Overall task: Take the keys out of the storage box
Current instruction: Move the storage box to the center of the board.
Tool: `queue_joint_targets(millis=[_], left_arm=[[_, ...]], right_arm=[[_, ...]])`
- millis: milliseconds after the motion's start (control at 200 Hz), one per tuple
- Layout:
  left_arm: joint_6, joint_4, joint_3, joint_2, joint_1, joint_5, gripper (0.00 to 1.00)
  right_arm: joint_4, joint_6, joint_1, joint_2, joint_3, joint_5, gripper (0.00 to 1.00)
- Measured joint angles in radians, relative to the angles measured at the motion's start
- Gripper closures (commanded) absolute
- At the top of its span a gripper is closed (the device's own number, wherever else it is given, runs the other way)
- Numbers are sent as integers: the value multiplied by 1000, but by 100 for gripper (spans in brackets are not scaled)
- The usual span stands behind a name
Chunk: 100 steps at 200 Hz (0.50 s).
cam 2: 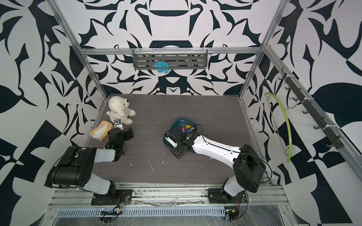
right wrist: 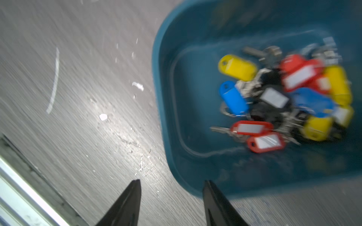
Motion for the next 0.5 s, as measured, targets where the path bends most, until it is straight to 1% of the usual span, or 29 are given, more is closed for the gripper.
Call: queue_joint_targets(millis=[110, 180, 230, 280, 315, 330, 390, 430, 500], left_arm=[[31, -164, 101, -58, -61, -59, 1], [22, -270, 169, -122, -82, -70, 1], [2, -359, 223, -172, -86, -71, 1], [-22, -455, 286, -203, -86, -72, 1], [-41, -526, 343, -213, -86, -72, 1], [-49, -554, 366, -214, -86, -71, 1], [-74, -655, 451, -214, -86, -47, 1], [-84, -711, 490, -214, -90, -26, 1], [-98, -788, 525, -218, -103, 17, 1]], right_arm=[[-1, 39, 0, -106, 15, 89, 31], [-8, 49, 0, -138, 50, 148, 25], [-8, 52, -6, -145, 79, 191, 25], [-7, 68, -21, -143, 108, 217, 29], [-8, 79, -42, -138, 123, 220, 36], [-7, 87, -52, -136, 129, 221, 38], [-7, 130, -115, -117, 154, 204, 42], [-6, 159, -170, -98, 170, 175, 48], [4, 208, -253, -57, 190, 122, 49]])
